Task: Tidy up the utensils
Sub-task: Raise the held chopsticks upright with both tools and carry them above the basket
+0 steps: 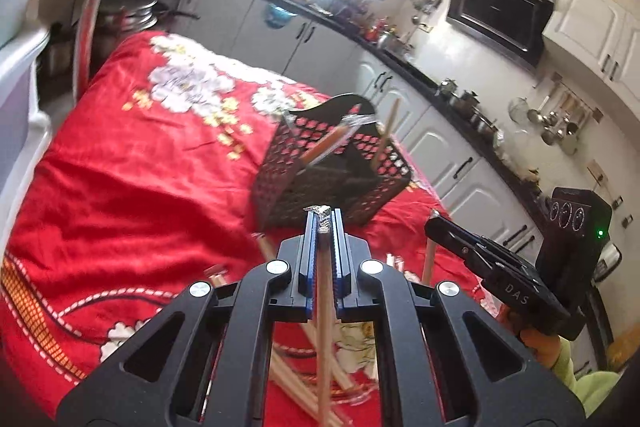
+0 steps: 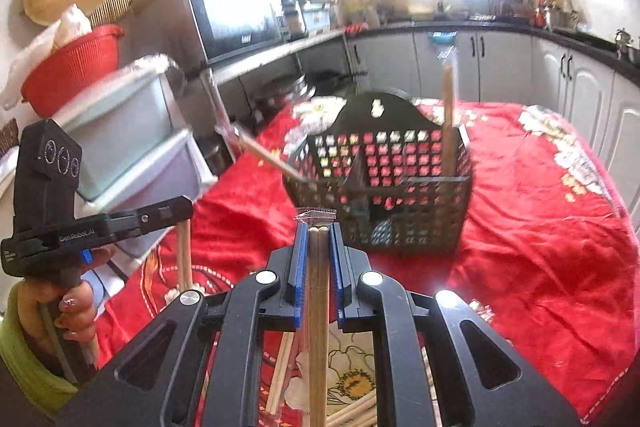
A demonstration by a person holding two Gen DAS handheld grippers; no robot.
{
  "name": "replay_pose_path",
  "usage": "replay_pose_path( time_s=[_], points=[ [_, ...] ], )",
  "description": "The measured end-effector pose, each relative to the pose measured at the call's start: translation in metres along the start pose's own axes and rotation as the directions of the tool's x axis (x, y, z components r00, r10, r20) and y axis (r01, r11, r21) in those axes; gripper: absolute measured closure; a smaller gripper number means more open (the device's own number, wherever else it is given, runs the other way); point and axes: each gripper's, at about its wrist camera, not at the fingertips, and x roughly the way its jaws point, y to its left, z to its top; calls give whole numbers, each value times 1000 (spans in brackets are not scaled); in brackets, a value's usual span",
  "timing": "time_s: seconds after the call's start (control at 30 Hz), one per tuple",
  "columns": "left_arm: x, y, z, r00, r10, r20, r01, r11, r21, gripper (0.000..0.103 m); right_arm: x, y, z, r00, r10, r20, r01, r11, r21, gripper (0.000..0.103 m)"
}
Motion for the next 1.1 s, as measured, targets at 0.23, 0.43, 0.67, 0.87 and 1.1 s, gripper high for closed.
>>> replay_pose_path(
  time_s=[0.23,0.43,0.67,0.87,1.1],
  points=[
    [5,-32,11,999,-47,7,47,997,63,100,-30,-9,0,995,-36,94,35,999,17,92],
    [12,-56,18,997,-71,8,70,991,112,100,-48,-19,-1,987,-71,144,68,997,30,92],
    [21,-82,29,996,-82,19,78,984,158,100,-66,-33,5,977,-97,191,89,995,50,92],
    [28,-98,46,996,-83,43,74,979,188,100,-74,-39,16,967,-109,229,99,994,53,92],
    [31,-110,70,993,-87,83,66,973,222,100,-75,-41,36,959,-109,260,104,994,33,92]
  ],
)
